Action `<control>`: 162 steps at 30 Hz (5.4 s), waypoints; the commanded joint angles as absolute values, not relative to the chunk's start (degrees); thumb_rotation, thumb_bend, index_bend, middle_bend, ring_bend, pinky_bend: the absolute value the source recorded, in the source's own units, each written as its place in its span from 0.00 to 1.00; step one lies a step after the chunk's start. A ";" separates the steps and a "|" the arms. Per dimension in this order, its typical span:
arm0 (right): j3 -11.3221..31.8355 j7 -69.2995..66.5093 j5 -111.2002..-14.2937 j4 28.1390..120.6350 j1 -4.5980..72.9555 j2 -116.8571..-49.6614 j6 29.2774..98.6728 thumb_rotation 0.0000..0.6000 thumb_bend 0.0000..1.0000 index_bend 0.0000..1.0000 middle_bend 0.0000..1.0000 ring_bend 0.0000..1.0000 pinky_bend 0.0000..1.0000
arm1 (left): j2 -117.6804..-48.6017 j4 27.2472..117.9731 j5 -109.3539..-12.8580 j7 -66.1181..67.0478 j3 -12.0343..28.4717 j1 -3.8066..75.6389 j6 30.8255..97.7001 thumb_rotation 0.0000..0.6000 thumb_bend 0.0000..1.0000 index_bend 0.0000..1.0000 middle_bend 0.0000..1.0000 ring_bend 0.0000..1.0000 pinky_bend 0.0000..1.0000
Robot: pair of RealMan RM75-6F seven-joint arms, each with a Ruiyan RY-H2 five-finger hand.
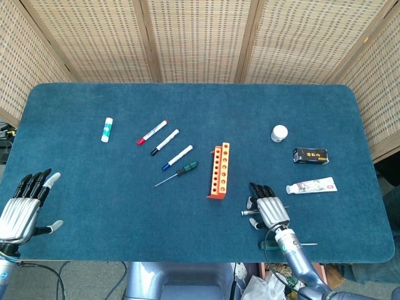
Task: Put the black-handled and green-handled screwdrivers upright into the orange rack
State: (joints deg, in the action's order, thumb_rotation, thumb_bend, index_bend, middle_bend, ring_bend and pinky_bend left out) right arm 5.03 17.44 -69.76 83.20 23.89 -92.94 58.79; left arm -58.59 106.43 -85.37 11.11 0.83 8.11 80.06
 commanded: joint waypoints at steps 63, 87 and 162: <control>23.30 -30.89 -66.20 107.56 28.14 -74.73 53.05 1.00 0.49 0.61 0.10 0.00 0.00 | -57.21 106.78 -86.36 8.25 0.35 7.87 80.48 1.00 0.00 0.00 0.00 0.00 0.00; 24.59 -47.28 -69.67 96.87 32.22 -86.90 53.81 1.00 0.49 0.62 0.10 0.00 0.00 | -57.37 106.70 -84.76 8.66 0.60 8.70 78.63 1.00 0.00 0.00 0.00 0.00 0.00; 13.99 -65.20 -80.89 80.34 31.51 -91.97 56.68 1.00 0.49 0.63 0.11 0.00 0.00 | -57.72 106.85 -83.87 9.52 0.50 9.13 77.91 1.00 0.00 0.00 0.00 0.00 0.00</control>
